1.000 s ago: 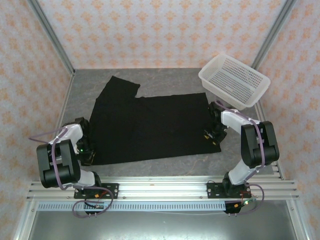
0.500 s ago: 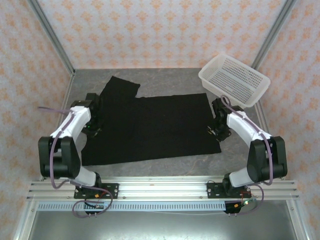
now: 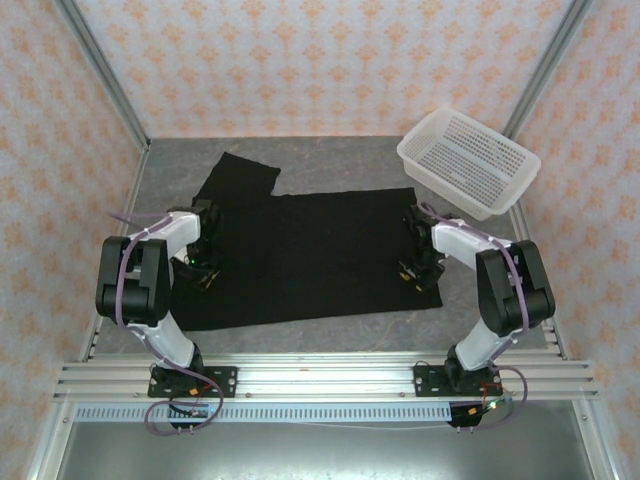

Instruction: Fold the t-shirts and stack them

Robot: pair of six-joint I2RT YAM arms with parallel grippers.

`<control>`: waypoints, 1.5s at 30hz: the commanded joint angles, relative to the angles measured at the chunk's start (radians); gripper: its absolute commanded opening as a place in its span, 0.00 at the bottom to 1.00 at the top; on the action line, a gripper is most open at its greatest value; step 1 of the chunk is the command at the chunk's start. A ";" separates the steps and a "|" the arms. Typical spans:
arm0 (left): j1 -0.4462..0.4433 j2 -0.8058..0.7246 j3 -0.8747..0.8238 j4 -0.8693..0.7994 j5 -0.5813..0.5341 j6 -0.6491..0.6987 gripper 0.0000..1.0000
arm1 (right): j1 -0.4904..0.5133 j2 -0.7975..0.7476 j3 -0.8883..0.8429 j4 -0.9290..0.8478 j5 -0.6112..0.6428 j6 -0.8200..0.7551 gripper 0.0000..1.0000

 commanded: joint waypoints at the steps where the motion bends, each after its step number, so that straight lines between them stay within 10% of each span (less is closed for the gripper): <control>1: 0.008 -0.016 -0.043 -0.044 -0.081 0.029 0.21 | 0.022 0.026 -0.085 -0.072 -0.040 0.025 0.38; 16: 0.183 -0.101 -0.052 -0.034 -0.090 0.182 0.26 | 0.066 -0.152 -0.177 -0.080 -0.164 0.116 0.42; 27: 0.025 0.137 0.588 -0.063 -0.094 0.294 0.48 | 0.066 -0.153 0.201 0.048 0.165 -0.119 0.52; 40: 0.057 0.804 1.489 -0.182 -0.186 0.429 0.55 | 0.031 0.142 0.532 0.152 0.127 -0.290 0.56; 45: 0.090 0.912 1.574 -0.074 -0.170 0.359 0.58 | 0.015 0.152 0.552 0.153 0.103 -0.282 0.57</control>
